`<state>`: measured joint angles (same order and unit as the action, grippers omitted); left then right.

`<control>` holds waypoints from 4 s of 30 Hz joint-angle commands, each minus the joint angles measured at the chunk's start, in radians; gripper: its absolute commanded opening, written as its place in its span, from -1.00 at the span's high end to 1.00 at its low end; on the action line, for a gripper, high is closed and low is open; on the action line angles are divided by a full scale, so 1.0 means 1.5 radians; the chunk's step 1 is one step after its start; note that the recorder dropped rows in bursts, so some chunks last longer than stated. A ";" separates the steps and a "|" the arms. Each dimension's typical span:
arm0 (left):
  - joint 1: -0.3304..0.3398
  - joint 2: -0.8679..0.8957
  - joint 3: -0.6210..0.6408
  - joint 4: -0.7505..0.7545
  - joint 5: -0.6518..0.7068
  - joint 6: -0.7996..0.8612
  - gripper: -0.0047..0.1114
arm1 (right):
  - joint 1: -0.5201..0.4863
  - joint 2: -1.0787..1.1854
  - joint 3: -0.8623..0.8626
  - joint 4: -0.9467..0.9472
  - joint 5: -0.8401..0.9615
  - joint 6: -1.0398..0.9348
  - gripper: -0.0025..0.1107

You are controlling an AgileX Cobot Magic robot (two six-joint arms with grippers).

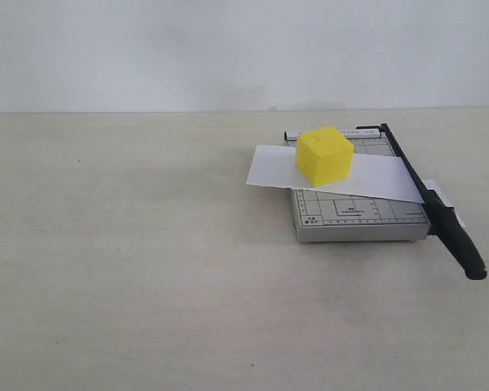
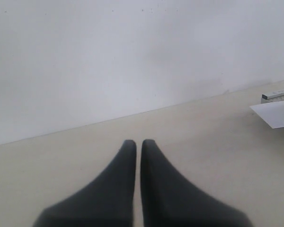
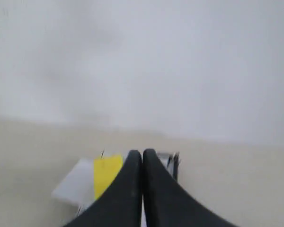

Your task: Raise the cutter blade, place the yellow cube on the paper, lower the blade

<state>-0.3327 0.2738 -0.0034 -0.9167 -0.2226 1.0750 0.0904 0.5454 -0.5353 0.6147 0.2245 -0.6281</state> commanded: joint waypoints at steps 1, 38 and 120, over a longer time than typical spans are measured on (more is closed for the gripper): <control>0.002 -0.003 0.002 -0.007 0.001 0.002 0.84 | 0.000 -0.171 0.077 0.002 -0.054 -0.025 0.96; 0.002 -0.003 0.002 -0.007 0.001 0.002 0.84 | -0.127 -0.364 0.357 -0.449 0.085 0.484 0.96; 0.320 -0.183 0.002 0.396 0.392 -0.589 0.84 | -0.124 -0.364 0.357 -0.343 0.088 0.419 0.96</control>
<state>0.1423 0.0027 0.0006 -0.3293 0.3658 0.2034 -0.0932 0.0049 0.0010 0.1060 0.3604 0.0000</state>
